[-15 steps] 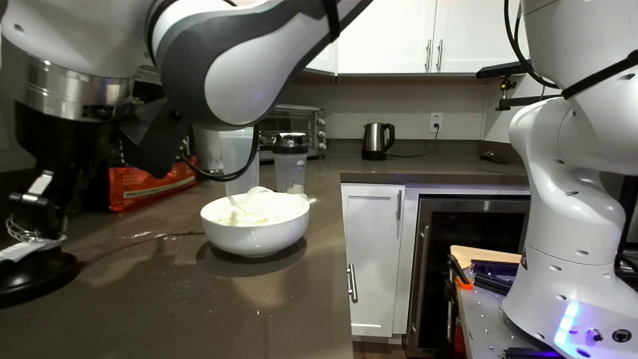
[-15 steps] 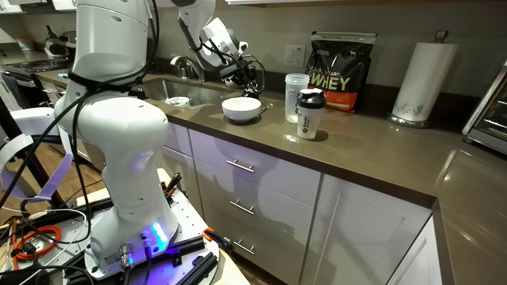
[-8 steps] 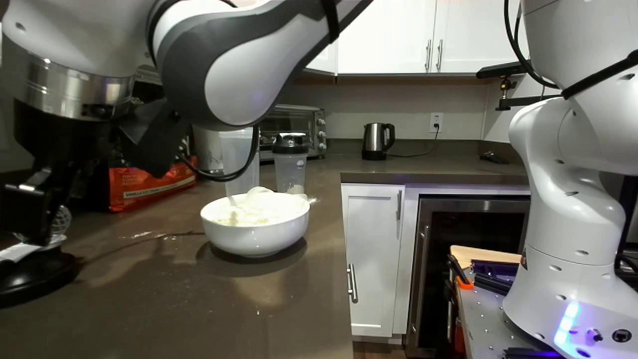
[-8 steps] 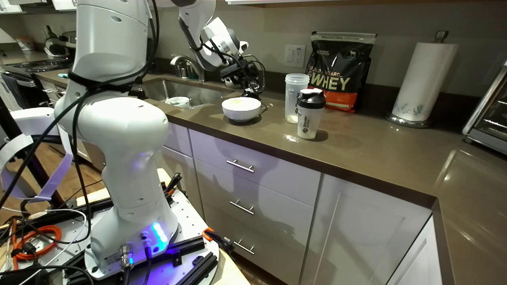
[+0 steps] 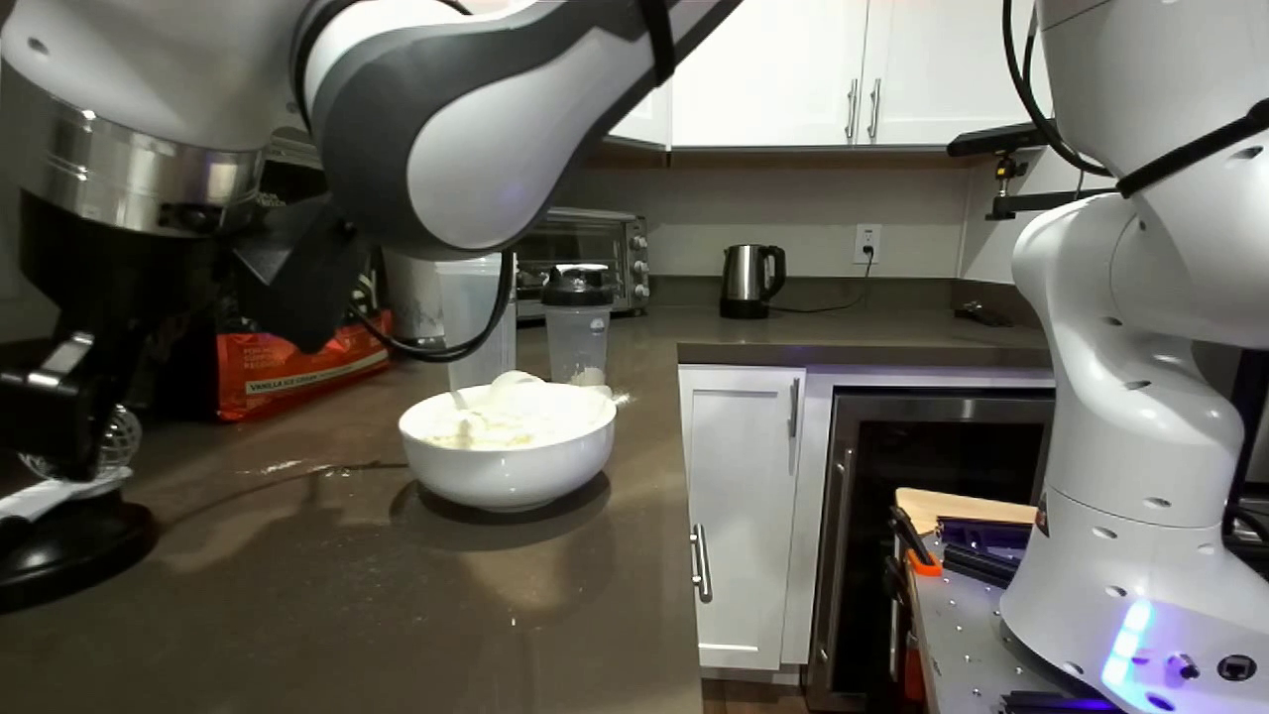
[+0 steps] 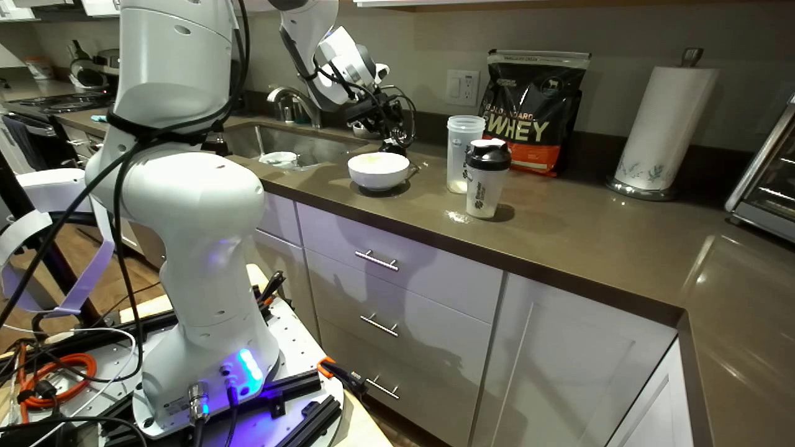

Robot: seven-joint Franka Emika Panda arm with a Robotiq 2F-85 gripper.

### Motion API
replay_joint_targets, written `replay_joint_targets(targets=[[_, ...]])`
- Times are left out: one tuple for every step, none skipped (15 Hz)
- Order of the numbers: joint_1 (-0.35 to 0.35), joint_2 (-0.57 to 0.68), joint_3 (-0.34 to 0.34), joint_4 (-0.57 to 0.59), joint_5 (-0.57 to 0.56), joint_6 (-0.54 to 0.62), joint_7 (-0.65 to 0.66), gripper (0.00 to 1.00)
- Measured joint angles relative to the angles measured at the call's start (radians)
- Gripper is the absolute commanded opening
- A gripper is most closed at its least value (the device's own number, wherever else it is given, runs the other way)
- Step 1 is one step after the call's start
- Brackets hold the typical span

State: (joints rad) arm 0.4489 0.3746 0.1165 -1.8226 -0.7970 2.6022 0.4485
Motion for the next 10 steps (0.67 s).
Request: replay_joint_targets(targets=[[0.000, 0.000, 0.000, 0.000, 0.000, 0.000, 0.000, 0.86], [0.000, 0.000, 0.000, 0.000, 0.000, 0.000, 0.000, 0.85], [0.000, 0.000, 0.000, 0.000, 0.000, 0.000, 0.000, 0.80], [0.000, 0.001, 0.000, 0.000, 0.000, 0.000, 0.000, 0.78], [0.000, 0.001, 0.000, 0.000, 0.000, 0.000, 0.000, 0.74], [0.000, 0.002, 0.000, 0.000, 0.000, 0.000, 0.000, 0.68], [0.000, 0.003, 0.000, 0.000, 0.000, 0.000, 0.000, 0.71], [0.000, 0.004, 0.000, 0.000, 0.000, 0.000, 0.000, 0.68], [0.000, 0.006, 0.000, 0.000, 0.000, 0.000, 0.000, 0.70], [0.000, 0.007, 0.000, 0.000, 0.000, 0.000, 0.000, 0.70]])
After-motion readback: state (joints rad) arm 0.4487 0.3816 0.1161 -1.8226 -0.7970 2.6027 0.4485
